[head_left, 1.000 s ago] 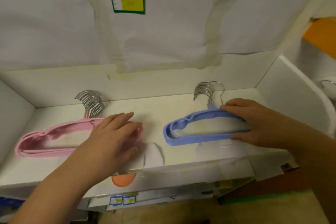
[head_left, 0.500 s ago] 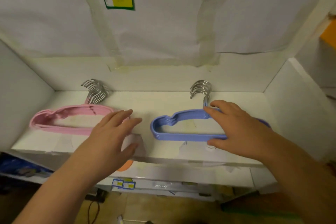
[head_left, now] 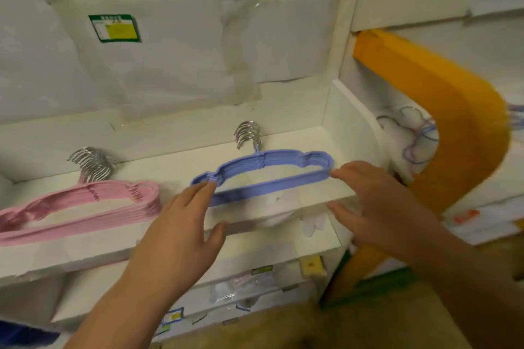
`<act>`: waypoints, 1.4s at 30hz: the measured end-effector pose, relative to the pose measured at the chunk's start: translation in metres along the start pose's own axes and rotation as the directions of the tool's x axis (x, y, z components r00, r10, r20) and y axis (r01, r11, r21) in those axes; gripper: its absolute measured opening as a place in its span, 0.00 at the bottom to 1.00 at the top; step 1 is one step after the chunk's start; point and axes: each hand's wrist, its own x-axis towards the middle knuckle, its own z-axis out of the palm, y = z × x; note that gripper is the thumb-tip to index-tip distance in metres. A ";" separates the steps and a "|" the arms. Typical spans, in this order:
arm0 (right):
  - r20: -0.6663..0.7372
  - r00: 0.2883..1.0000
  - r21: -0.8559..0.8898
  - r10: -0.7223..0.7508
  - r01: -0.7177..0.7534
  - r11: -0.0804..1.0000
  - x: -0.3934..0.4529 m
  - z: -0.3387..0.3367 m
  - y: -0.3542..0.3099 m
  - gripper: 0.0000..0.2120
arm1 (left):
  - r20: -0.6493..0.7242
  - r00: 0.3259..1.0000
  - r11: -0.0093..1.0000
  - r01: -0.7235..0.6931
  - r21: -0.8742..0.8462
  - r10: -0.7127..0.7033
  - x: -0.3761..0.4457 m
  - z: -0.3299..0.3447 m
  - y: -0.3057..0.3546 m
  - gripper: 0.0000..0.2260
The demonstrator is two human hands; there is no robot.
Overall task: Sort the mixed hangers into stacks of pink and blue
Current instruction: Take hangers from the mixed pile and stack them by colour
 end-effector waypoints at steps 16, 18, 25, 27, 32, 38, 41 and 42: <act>-0.122 0.857 -0.107 0.501 -0.513 0.851 -0.216 -0.103 0.081 0.27 | 0.062 0.848 0.840 -0.508 -0.192 0.527 -0.037 0.048 0.209 0.28; -0.138 0.846 -0.103 0.515 -0.530 0.842 -0.229 -0.113 0.108 0.27 | 0.056 0.829 0.820 -0.537 -0.199 0.557 -0.033 0.057 0.242 0.27; -0.129 0.872 -0.106 0.473 -0.486 0.867 -0.262 -0.158 0.230 0.28 | 0.055 0.840 0.829 -0.519 -0.210 0.540 -0.012 0.105 0.372 0.26; -0.118 0.887 -0.096 0.446 -0.458 0.884 -0.264 -0.171 0.262 0.27 | 0.058 0.856 0.847 -0.496 -0.193 0.515 -0.006 0.117 0.405 0.26; -0.059 0.928 -0.092 0.367 -0.371 0.924 -0.253 -0.196 0.329 0.27 | 0.068 0.907 0.900 -0.400 -0.173 0.416 0.011 0.139 0.458 0.26; -0.047 0.944 -0.064 0.326 -0.329 0.942 -0.212 -0.194 0.395 0.24 | 0.073 0.931 0.925 -0.343 -0.162 0.358 0.058 0.164 0.483 0.26; -0.009 0.951 -0.071 0.308 -0.308 0.949 -0.186 -0.191 0.426 0.24 | 0.061 0.932 0.926 -0.344 -0.158 0.357 0.095 0.181 0.495 0.27; 0.002 0.951 -0.077 0.310 -0.309 0.948 -0.177 -0.190 0.436 0.24 | 0.067 0.934 0.928 -0.338 -0.157 0.352 0.110 0.188 0.498 0.27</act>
